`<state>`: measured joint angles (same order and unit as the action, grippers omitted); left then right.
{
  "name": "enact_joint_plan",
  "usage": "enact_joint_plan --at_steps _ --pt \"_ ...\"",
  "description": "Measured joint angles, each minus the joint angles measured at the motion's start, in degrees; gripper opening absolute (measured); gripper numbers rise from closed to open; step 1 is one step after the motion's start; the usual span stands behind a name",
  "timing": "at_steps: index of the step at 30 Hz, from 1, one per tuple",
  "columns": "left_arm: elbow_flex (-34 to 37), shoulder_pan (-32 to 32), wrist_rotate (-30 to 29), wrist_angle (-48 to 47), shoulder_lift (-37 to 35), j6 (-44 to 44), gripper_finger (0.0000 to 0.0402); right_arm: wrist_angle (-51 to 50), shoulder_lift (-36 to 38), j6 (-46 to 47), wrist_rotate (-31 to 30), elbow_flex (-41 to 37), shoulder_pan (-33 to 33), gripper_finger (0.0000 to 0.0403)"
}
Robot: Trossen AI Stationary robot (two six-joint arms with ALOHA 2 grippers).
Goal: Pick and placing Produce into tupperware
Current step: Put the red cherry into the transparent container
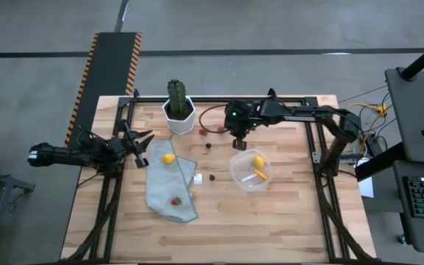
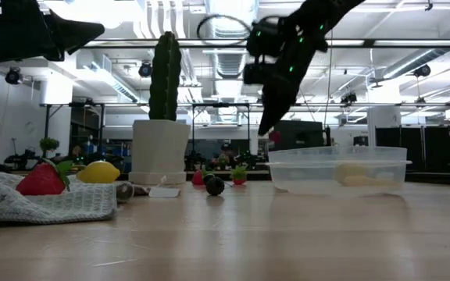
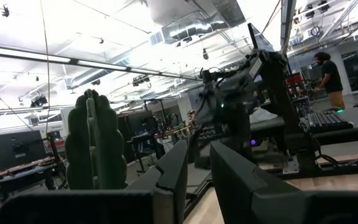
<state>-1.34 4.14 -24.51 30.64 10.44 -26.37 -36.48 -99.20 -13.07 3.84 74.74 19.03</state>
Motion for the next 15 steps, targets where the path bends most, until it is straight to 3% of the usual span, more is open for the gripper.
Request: enact_joint_plan --at_steps 8,15 --pt "0.0 -0.01 0.02 0.47 -0.04 -0.01 0.0057 -4.3 9.62 3.96 -1.28 -0.02 -4.17 0.0008" --pt "0.0 -0.01 0.01 0.52 -0.09 0.0 0.0057 -9.99 14.23 10.01 -6.76 -2.3 -8.71 0.0008"
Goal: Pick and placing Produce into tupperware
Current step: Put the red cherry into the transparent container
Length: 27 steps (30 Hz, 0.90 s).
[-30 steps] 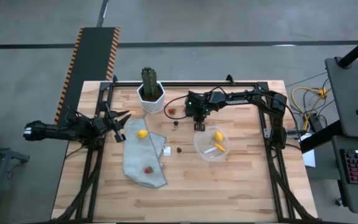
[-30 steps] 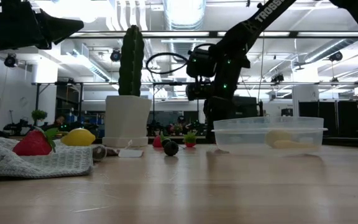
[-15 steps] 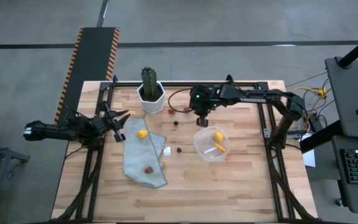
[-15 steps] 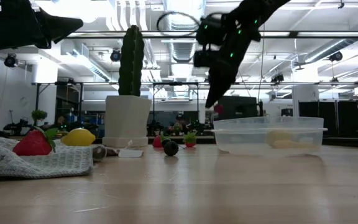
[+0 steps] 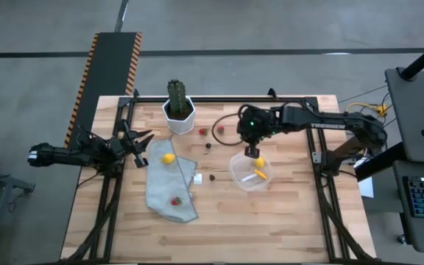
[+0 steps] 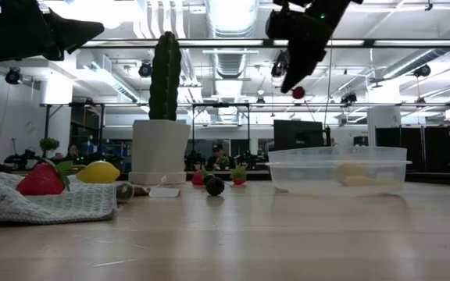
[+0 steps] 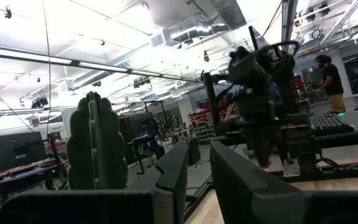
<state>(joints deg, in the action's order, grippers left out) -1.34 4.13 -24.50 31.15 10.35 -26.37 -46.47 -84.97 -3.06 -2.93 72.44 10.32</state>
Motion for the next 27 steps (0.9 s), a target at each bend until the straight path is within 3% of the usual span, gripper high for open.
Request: enact_joint_plan --at_steps 6,13,27 --pt "0.0 0.01 0.01 0.33 0.0 0.0 0.0057 1.93 1.57 6.29 -0.23 -7.46 -2.97 0.0008" --pt "0.0 0.0 0.01 1.46 0.0 -0.02 0.0057 10.97 2.27 12.67 -0.24 -17.17 -7.16 0.0008" --pt "0.0 0.0 0.01 3.6 -0.04 -1.42 0.0057 24.59 2.31 18.36 1.26 -27.62 -10.79 0.0008"
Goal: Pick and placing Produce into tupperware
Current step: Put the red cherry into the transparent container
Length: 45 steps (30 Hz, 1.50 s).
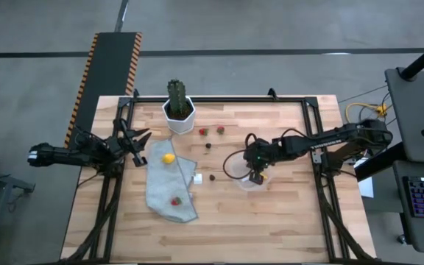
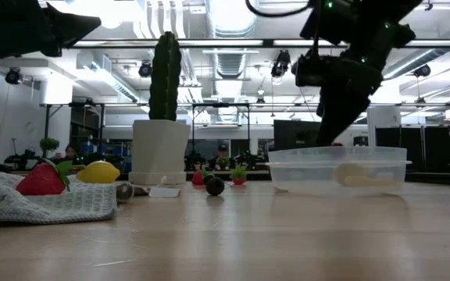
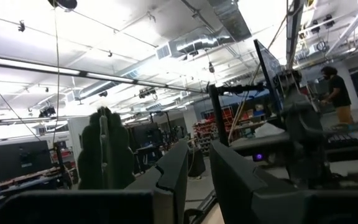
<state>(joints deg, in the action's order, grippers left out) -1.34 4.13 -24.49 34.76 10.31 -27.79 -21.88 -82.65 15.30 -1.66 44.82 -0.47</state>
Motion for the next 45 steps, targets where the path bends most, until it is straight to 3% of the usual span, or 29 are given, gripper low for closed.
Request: enact_joint_plan --at_steps 10,37,45 --pt "0.0 0.01 0.0 0.82 0.04 -0.04 0.0057 5.85 -2.49 0.1 0.11 -3.36 0.0 0.0008" --pt "0.0 0.01 0.17 0.79 0.04 -0.11 0.0057 6.33 -4.76 -0.29 2.26 -3.61 0.0 0.0009" --pt "0.0 -0.01 0.18 0.77 0.07 -0.11 0.0057 6.35 -4.76 -0.32 2.25 -3.59 0.0 0.0045"
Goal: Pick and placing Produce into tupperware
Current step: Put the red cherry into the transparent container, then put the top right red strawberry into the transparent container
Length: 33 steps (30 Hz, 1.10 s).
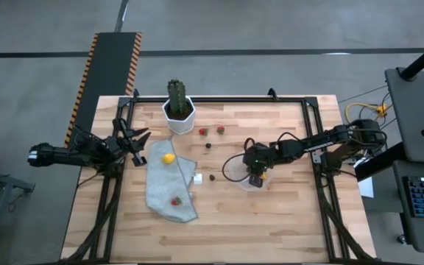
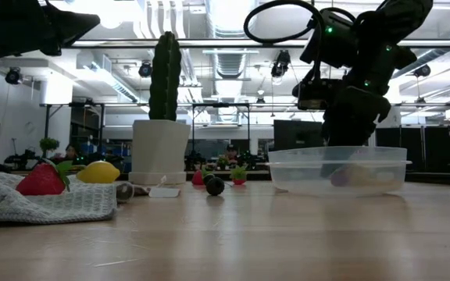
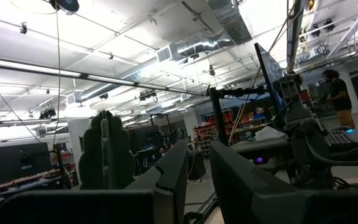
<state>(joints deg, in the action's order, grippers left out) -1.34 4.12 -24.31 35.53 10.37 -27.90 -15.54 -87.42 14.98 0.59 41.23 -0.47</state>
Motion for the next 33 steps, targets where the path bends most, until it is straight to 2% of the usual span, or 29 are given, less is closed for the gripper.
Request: enact_joint_plan --at_steps 7,13,21,26,33 --pt "0.0 0.02 0.01 0.02 -0.02 0.0 0.0057 -0.59 0.37 0.27 -0.01 0.71 0.0 0.0097" --pt "0.0 0.01 0.02 -0.01 0.02 0.0 0.0057 -1.0 2.8 -2.27 -0.2 3.07 0.0 0.0121" --pt "0.0 0.02 0.02 -0.01 -0.02 0.0 0.0057 -0.74 4.6 -8.6 -2.96 7.53 1.49 0.013" --pt "0.0 0.02 0.02 0.02 -0.04 0.0 0.0057 0.7 1.98 -13.39 -4.27 11.88 4.24 0.0127" --pt "0.02 0.02 0.02 0.16 0.02 0.0 0.0057 0.74 -4.76 -15.32 -4.83 17.68 12.44 0.0125"
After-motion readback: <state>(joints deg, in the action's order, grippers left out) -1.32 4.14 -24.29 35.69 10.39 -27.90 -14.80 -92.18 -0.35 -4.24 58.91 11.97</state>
